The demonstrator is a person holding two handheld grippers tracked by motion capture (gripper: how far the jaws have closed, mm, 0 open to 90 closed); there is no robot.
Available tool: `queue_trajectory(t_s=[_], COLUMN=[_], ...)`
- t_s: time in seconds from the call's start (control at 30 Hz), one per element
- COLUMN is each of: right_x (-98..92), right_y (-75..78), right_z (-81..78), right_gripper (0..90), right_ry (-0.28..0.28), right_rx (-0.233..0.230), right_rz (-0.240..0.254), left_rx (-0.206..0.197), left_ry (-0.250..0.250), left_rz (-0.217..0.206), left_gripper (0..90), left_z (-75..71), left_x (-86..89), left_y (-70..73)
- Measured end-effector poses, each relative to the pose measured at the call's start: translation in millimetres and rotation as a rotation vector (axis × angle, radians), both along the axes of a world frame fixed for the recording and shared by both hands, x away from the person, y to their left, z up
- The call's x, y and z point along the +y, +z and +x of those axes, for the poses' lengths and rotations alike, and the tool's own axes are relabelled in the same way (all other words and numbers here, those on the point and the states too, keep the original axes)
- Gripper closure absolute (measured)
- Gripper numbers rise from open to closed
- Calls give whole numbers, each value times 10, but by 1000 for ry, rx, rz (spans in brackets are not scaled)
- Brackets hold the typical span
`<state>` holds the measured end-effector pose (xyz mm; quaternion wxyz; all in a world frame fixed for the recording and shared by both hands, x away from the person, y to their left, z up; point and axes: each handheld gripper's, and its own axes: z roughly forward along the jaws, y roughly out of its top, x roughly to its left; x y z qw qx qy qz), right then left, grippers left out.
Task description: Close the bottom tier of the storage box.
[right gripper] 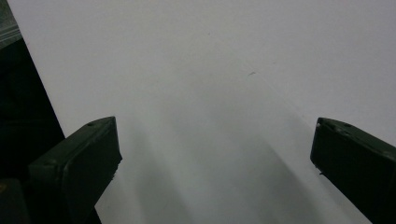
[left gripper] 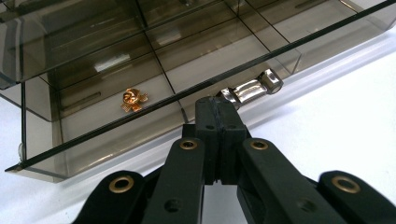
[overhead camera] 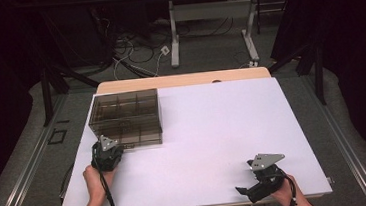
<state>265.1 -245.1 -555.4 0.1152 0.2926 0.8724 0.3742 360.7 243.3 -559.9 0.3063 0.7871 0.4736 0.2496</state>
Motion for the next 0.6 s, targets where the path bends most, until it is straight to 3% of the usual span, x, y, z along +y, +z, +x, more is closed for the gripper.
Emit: queue_trajectory(t_s=[0.6], right_x=[-12], right_y=[7], right_z=[1], right_gripper=[9], right_ry=[-5], right_rx=[-7], right_rz=[-3], left_rx=[-35], left_ry=[25], left_rz=[11], left_gripper=[890], left_z=[133], left_x=[-43], left_y=[-11])
